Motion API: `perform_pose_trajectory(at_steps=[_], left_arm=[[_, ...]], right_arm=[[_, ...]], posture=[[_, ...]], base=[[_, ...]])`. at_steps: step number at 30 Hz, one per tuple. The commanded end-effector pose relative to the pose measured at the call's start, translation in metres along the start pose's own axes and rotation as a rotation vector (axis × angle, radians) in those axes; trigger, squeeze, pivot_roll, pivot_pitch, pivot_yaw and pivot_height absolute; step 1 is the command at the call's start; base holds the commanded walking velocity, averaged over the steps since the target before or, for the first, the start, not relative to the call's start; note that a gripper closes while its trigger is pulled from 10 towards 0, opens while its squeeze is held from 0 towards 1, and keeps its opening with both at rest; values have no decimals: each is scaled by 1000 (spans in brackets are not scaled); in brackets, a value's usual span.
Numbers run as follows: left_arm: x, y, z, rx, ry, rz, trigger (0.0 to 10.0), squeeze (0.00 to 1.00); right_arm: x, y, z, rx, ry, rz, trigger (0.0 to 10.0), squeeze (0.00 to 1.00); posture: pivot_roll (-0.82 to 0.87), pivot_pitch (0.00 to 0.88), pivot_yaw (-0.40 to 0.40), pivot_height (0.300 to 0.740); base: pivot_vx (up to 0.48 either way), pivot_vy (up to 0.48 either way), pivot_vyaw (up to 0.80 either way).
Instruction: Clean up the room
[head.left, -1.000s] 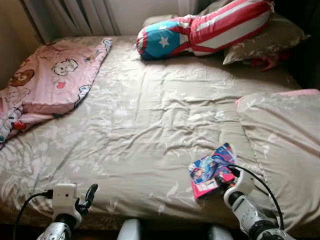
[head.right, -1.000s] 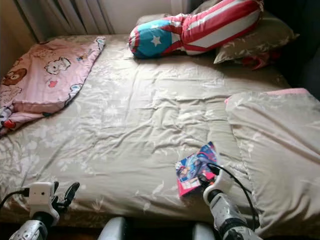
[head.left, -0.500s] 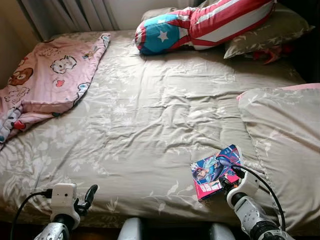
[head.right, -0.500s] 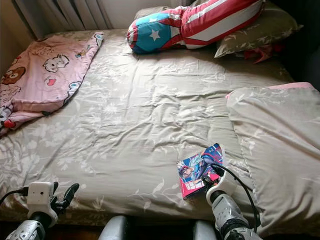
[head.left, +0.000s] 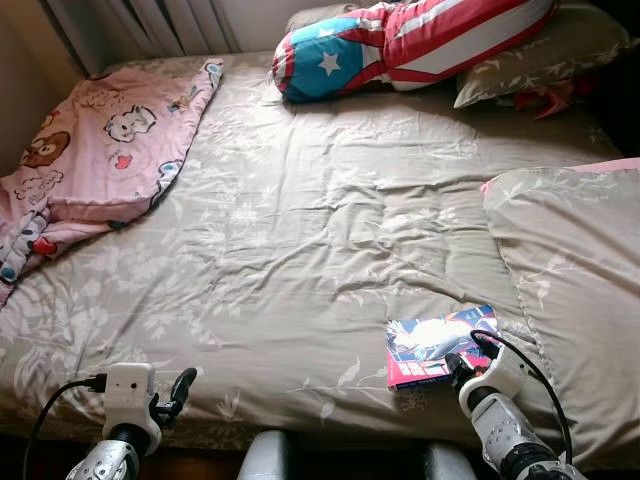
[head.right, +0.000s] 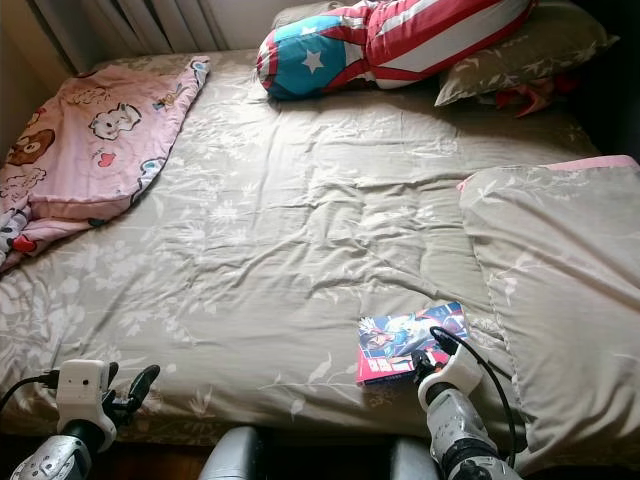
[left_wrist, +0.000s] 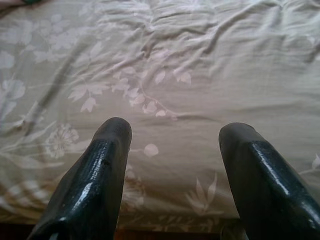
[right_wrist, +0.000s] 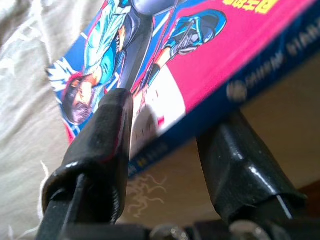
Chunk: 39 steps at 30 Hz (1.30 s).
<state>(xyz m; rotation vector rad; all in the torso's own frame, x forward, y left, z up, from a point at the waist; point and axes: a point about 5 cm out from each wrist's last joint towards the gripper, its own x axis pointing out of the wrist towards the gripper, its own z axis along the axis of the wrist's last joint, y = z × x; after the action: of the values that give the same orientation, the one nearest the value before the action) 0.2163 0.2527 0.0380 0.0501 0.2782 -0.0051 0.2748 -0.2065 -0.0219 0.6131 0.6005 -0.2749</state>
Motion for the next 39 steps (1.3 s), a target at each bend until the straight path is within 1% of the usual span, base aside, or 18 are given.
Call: perform_pose_trajectory(at_steps=[1,6,8,15,18,20,23,25,27,29,31,32,33,36,37,39], left_arm=[[-1,7,1,-4,7,21,10000,0],[2,3,-4,-6,18,20,10000,0],[3,1,-7,-21,24,24,10000,0],[9,-9,-16,-47,47,18,10000,0],[11,-11,-21,-56,61,21,10000,0],[15,-13,-29,-68,88,30,10000,0],[19,-17,-40,-84,125,38,10000,0],[21,-18,-49,-116,160,62,10000,0],[24,-22,-57,-152,193,82,10000,0],[25,-24,-58,-151,202,82,10000,0],[26,-31,-65,-161,239,85,10000,0],[26,-31,-65,-161,239,85,10000,0],[26,-36,-71,-155,268,82,10000,0],[26,-43,-76,-139,299,71,10000,0],[23,-47,-83,-132,339,66,10000,0],[19,-51,-92,-129,387,69,10000,0]], right_arm=[[-1,-4,-6,-6,11,-26,10000,0],[-3,-9,-7,-25,9,-47,10000,0],[-5,-14,-10,-77,16,-70,10000,0],[-11,-27,-27,-87,59,-106,10000,0],[-12,-28,-32,-100,77,-103,10000,0],[-14,-30,-40,-117,95,-106,10000,0],[-16,-31,-44,-124,96,-100,10000,0],[-17,-32,-46,-148,85,-86,10000,0],[-21,-37,-51,-168,79,-76,10000,0],[-22,-38,-53,-169,82,-71,10000,0],[-27,-46,-64,-230,122,-70,10000,0],[-27,-46,-64,-230,122,-70,10000,0],[-31,-52,-70,-242,140,-90,10000,0],[-36,-59,-76,-241,172,-118,10000,0],[-40,-64,-85,-284,213,-120,10000,0],[-45,-68,-94,-334,253,-132,10000,0]], posture=[[152,158,108,650],[147,150,104,650],[137,143,101,650],[108,110,79,650],[102,99,73,650],[93,77,63,650],[76,45,44,650],[62,23,31,650],[34,0,16,650],[30,0,14,650],[-1,0,5,665],[-1,0,5,665],[-12,0,-1,675],[-38,0,-5,690],[-54,0,-6,700],[-51,0,-12,715]], base=[[0,0,0],[0,0,0],[0,0,0],[0,0,0],[0,0,0],[0,0,0],[0,0,0],[0,0,0],[0,0,0],[0,0,0],[0,0,0],[0,0,0],[0,0,0],[0,0,0],[0,0,0],[0,0,0]])
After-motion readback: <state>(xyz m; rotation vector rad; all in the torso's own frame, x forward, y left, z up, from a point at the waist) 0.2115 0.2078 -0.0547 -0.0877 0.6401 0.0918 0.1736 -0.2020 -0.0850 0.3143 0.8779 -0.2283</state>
